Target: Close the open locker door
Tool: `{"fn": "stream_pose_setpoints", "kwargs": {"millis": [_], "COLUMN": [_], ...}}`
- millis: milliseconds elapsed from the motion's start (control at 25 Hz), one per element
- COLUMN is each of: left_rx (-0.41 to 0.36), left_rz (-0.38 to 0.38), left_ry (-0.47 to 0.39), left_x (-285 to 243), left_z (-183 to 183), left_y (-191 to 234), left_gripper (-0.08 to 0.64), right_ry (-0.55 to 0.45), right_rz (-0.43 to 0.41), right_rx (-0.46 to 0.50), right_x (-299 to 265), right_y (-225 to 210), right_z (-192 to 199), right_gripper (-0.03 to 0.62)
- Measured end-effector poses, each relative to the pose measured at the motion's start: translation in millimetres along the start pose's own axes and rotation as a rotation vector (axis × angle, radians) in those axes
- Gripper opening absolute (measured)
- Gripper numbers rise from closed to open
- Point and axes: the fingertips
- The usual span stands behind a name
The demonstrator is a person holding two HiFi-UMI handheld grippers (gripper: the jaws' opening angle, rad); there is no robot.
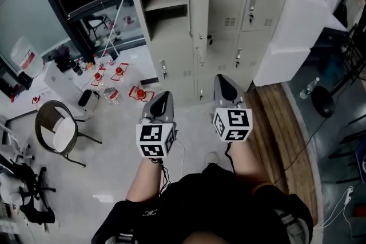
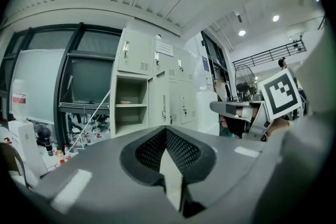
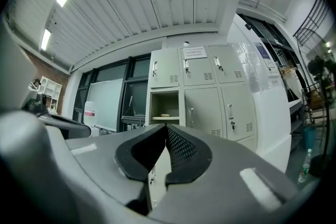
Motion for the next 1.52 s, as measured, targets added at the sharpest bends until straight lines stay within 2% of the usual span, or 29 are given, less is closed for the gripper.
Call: {"fn": "stream_pose_setpoints", "kwargs": {"millis": [480,920,1000,1080,1160,1520], "left_rx": [0.009,0.012,0.012,0.010,0.012,0.026], "left_rz": [-0.069,-0.074,-0.074,-0.075,-0.082,-0.113], "left_ry": [-0.012,0.009,0.008,0.009,0.010,0.023], "left_x": [-132,-175,-179,-182,-184,-188], "left_z": [-33,-35,-36,-37,-35,-29], "left_y": [4,27,33,37,44,70], "left_gripper": [0.000,0.001,0.002,0.001,0.000,0.002], "right_ry": [-0.011,-0.008,-0.022,-0.026,-0.010,0.060], "right_rz": [-0.092,-0.180,-0.212,-0.234,-0.253,-0.291], "right_rx": [0.006,-0.021,-0.038,-0.043,-0.041,-0.054], "right_x": [-110,-158,-166,-175,-187,-225], "right_y": [-77,-77,-73,-71,-68,-67], "right_z": [-11,-8,-10,-11,-7,10], "right_gripper": [0.012,0.015,0.050,0.136,0.181,0.190]}}
Point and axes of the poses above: the fingertips, and each gripper's own axes: x backward along the fingers, y to its left, z out of its underside, and after that the axes turned 5 degrees about x, right-handed
